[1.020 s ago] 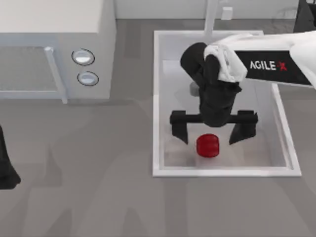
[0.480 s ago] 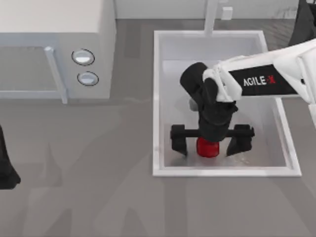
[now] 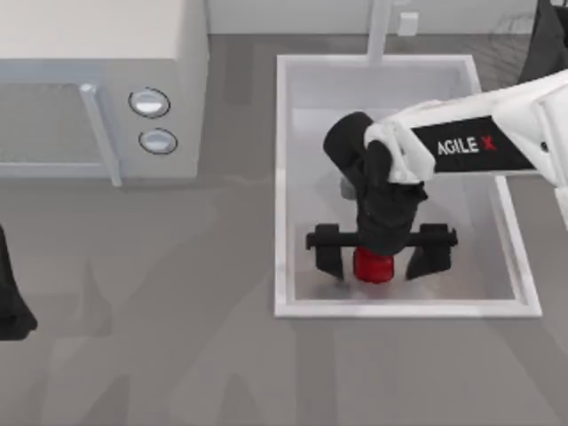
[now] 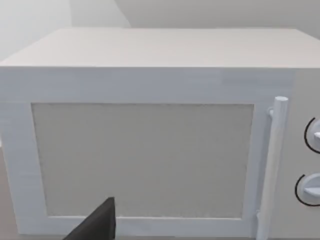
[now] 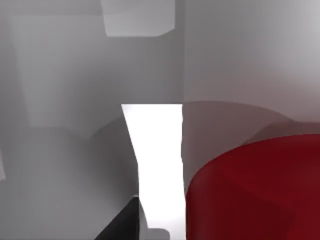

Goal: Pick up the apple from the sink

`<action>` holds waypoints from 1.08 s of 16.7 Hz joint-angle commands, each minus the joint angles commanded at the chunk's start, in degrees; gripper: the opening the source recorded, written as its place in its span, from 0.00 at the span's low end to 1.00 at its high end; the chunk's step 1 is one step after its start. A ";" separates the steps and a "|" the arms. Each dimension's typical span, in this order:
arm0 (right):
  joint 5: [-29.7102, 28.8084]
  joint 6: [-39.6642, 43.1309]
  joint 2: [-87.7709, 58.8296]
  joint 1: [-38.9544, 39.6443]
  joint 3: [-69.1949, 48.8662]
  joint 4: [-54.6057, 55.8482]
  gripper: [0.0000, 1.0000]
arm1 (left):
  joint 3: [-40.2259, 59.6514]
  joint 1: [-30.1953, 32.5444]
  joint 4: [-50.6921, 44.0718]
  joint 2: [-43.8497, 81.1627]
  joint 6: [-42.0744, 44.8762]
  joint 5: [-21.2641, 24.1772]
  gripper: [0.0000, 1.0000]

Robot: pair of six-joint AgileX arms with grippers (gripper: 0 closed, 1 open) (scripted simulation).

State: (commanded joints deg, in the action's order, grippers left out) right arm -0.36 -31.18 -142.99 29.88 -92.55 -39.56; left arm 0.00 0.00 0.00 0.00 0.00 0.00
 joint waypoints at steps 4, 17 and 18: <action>0.00 0.00 0.00 0.00 0.00 0.00 0.17 | 0.00 0.00 0.00 0.00 0.00 0.00 1.00; -1.18 0.53 3.30 -0.11 -1.32 -2.56 0.00 | 0.00 0.00 0.00 0.00 0.00 0.00 1.00; -1.17 0.50 3.35 -0.08 -2.61 -3.87 0.00 | 0.00 0.00 0.00 0.00 0.00 0.00 1.00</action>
State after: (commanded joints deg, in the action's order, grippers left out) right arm -1.54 -30.68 -139.64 29.80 -95.17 -43.43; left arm 0.00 0.00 0.00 0.00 0.00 0.00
